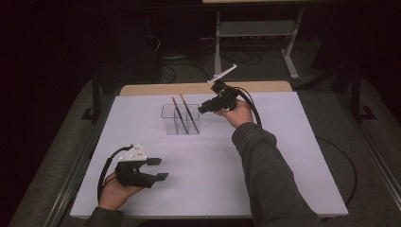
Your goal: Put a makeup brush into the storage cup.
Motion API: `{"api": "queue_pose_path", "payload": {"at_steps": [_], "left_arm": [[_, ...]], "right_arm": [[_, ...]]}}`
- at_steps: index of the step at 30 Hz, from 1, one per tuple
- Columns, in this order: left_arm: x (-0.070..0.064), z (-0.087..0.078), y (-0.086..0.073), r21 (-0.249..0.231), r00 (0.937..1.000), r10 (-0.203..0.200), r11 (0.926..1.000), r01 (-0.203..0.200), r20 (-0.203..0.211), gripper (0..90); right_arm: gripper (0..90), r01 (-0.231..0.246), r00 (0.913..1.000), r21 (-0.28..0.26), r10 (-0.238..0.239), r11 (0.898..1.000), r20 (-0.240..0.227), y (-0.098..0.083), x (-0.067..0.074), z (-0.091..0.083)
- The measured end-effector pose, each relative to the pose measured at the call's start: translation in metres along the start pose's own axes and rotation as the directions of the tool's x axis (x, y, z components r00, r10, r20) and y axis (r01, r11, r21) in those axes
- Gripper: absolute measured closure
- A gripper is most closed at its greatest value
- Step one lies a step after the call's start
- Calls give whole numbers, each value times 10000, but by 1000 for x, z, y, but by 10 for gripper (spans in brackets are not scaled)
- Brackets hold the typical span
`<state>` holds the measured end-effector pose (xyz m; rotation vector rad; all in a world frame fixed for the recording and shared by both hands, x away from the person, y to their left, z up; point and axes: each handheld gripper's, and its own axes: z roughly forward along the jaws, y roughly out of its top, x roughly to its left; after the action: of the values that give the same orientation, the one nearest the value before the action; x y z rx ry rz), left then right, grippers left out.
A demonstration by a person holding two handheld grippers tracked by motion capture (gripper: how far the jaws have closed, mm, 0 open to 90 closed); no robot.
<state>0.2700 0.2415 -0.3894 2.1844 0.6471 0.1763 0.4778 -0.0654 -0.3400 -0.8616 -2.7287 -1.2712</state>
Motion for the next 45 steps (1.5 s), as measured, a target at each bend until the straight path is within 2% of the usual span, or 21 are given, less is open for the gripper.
{"api": "queue_pose_path", "payload": {"at_steps": [2,12,21,33,35,45], "left_arm": [[0,0,0,45,9999,113,9999,-113,-9,390],[0,1,0,178,9998,169,9997,-168,-42,370],[-1,3,0,24,10000,49,10000,-49,-53,356],[-1,3,1,143,9998,134,9998,-133,-112,333],[-1,4,1,154,9999,93,9998,-92,-102,328],[0,3,1,94,9999,42,9999,-41,-141,308]], "right_arm": [[601,20,10000,-33,-20,10000,93,-3,0,-3],[545,-260,9995,-413,266,9988,146,-21,1,-20],[501,-312,9990,-595,330,9977,285,-34,-1,-31],[448,-632,9971,-911,668,9938,370,-52,0,-46],[439,-518,9971,-979,569,9939,503,-55,0,-49],[412,-829,9947,-1178,894,9896,509,-68,1,-59]]}}
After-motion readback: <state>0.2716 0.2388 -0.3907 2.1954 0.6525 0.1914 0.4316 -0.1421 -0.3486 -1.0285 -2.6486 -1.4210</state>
